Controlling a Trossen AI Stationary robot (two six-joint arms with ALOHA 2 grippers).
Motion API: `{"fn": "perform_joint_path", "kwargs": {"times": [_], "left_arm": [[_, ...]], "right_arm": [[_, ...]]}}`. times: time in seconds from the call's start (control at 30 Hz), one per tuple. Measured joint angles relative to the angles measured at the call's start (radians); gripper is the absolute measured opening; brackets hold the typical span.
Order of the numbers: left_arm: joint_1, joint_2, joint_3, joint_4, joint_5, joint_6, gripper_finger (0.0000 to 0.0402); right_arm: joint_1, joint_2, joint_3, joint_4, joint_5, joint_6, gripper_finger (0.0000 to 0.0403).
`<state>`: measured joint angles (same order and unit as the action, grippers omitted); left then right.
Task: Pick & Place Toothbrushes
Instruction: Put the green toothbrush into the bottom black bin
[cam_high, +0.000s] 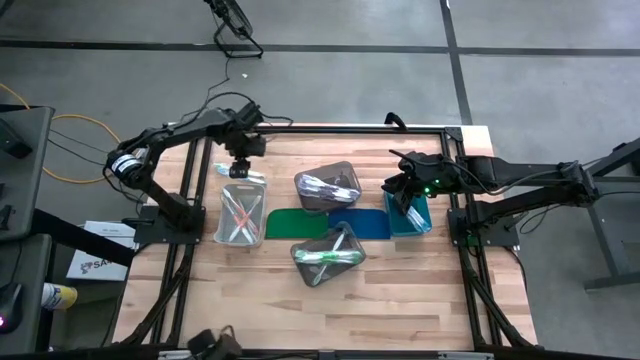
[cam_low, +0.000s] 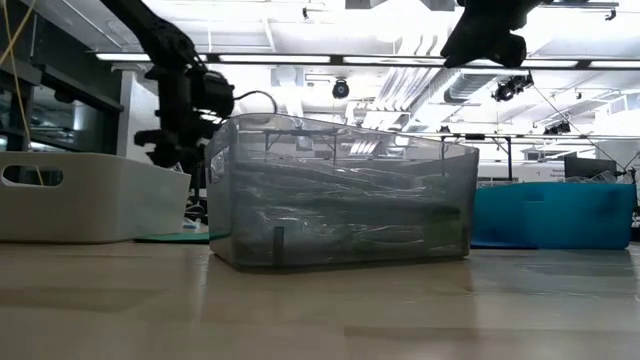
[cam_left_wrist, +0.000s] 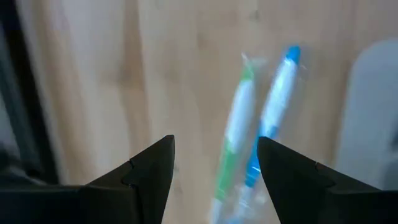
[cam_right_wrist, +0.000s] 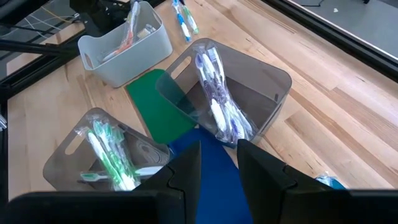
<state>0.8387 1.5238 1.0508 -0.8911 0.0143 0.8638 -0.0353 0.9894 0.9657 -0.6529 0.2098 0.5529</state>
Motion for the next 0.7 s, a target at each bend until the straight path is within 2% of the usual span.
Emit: {"fn": "perform_joint_path", "kwargs": {"times": [0.13, 0.3, 0.7], "left_arm": [[-0.048, 0.0, 0.0, 0.084, -0.019, 0.06, 0.0221], [-0.081, 0.018, 0.0, 0.087, -0.014, 0.114, 0.0221], [-0.08, 0.158, 0.001, 0.095, -0.001, 0.185, 0.0221]], "right_arm": [[0.0, 0.0, 0.0, 0.0, -0.002, 0.0, 0.0097], [0.0, 0.0, 0.0, 0.0, -0.002, 0.0, 0.0097], [0.001, 0.0, 0.0, 0.0, -0.003, -0.004, 0.0097]]}}
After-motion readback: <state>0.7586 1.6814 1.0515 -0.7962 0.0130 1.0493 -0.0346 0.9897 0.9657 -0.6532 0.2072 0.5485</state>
